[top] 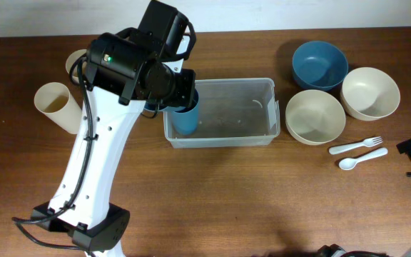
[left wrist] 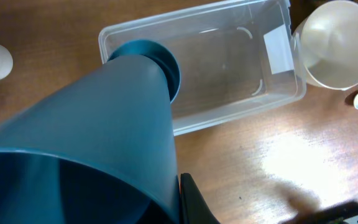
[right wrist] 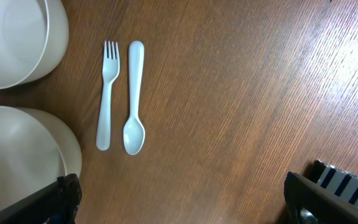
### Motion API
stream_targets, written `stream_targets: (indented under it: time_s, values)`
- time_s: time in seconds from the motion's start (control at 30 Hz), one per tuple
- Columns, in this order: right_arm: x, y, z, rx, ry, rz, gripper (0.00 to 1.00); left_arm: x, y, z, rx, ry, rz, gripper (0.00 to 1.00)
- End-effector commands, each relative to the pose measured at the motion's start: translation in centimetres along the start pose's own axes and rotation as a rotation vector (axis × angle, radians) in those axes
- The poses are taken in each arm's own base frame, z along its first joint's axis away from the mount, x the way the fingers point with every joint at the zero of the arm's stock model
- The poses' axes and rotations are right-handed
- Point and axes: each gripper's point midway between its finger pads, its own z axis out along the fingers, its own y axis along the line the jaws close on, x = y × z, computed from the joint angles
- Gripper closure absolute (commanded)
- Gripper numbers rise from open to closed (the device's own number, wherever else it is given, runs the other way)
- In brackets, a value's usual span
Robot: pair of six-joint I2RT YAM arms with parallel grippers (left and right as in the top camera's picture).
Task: Pack container
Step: 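Lower the blue cup into the first blue cup and open the left gripper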
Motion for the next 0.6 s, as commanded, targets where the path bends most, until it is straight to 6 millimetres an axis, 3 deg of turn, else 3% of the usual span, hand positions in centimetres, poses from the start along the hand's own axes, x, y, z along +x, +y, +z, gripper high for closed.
stream_targets:
  time_s: [0.0,0.37,0.57]
  values:
    - [-0.2,-0.4,0.1,0.014,-0.004,0.014,0.02,-0.7,0.2,0.0,-0.022,-0.033,0.025,0.98]
    - [-0.2,-0.4,0.1,0.014,-0.004,0.014,0.01,-0.9,0.1,0.3,-0.02,-0.032,0.024,0.98]
    - [-0.2,-0.4,0.1,0.014,-0.004,0.014,0.01,-0.7,0.2,1.8,-0.031,0.012,0.024,0.98]
